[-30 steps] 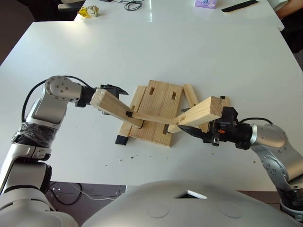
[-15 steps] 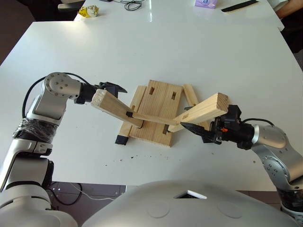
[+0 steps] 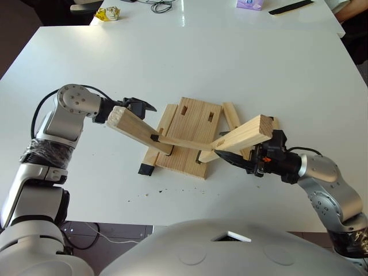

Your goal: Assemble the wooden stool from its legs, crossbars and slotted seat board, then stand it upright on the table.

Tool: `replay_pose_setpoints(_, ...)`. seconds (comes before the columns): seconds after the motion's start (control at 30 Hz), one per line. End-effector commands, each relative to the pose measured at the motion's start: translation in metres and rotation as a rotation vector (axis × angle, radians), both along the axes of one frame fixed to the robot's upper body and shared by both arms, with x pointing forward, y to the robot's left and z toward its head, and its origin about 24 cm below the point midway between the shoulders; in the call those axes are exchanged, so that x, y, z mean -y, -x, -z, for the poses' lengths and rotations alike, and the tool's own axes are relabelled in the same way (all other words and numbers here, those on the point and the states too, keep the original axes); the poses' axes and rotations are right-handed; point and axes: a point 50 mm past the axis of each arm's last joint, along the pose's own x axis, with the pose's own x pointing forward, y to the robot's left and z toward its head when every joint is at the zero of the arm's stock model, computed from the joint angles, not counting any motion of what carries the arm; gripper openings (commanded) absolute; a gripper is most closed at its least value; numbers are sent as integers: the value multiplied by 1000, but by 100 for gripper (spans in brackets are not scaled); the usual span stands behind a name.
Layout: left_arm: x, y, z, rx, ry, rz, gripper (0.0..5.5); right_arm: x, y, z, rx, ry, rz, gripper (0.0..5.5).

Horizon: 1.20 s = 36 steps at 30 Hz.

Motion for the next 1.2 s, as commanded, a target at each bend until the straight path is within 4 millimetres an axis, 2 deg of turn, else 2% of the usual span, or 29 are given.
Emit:
replay_pose_setpoints(0.03, 2, -1, -4, 9, -8, 14, 368, 4, 4, 13, -35, 80, -10, 204)
replay_pose_setpoints(0.17, 3, 0, -3, 7, -3, 15, 368, 7, 7, 18, -34, 132, -26, 204)
replay_pose_setpoints(0.57, 7, 9, 3, 1, 26, -12, 368, 16, 11, 10, -49, 166, -66, 204)
replay_pose_setpoints(0.9, 9, 14, 6, -1, 43, -40, 368, 17, 11, -6, -43, 168, -81, 204)
replay_pose_setpoints(1.2, 14, 25, 11, -13, 71, -62, 368, 24, 6, -11, -60, 218, -79, 204)
